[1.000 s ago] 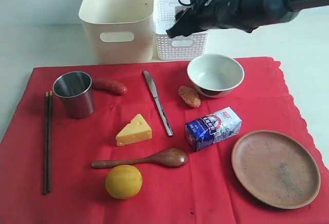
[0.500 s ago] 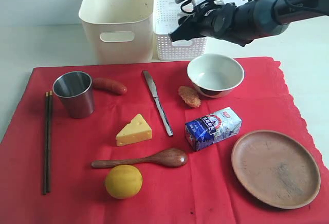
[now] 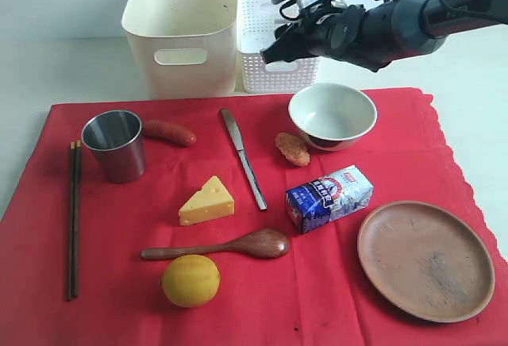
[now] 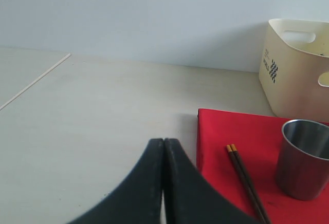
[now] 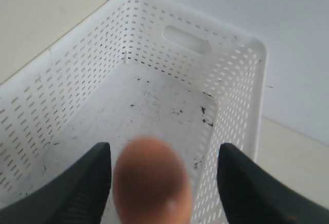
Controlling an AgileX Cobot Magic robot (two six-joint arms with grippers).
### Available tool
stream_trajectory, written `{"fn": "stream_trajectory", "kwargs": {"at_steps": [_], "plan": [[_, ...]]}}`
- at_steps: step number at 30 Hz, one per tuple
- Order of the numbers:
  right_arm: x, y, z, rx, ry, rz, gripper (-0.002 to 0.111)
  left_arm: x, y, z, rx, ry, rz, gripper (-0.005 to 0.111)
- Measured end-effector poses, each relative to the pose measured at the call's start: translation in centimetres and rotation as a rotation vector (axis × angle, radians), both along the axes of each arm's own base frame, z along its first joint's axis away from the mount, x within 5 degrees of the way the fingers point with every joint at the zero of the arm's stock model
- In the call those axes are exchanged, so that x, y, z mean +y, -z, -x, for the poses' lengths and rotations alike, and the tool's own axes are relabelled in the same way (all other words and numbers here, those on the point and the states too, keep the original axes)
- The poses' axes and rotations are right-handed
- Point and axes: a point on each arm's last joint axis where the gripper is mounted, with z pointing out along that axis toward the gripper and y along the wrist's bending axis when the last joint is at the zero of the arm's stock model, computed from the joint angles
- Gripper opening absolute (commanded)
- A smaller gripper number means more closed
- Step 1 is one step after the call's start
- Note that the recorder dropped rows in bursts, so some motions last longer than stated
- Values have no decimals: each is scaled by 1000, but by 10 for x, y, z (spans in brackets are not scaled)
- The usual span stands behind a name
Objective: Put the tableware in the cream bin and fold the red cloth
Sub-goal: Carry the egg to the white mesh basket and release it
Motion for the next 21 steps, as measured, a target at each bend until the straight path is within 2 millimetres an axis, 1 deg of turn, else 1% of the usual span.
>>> {"fn": "stream_trajectory", "kwargs": {"at_steps": [13,16,18,21], "plan": [[0,-13,3,23,-2,-28,59,0,0,0,0,0,0,1],[2,-25,8,61,-34,-34,59,0,0,0,0,0,0,1],[3,-41,14,95,-70,-43,59,0,0,0,0,0,0,1],[3,-71,26,138,-129,-58,59,0,0,0,0,0,0,1]]}}
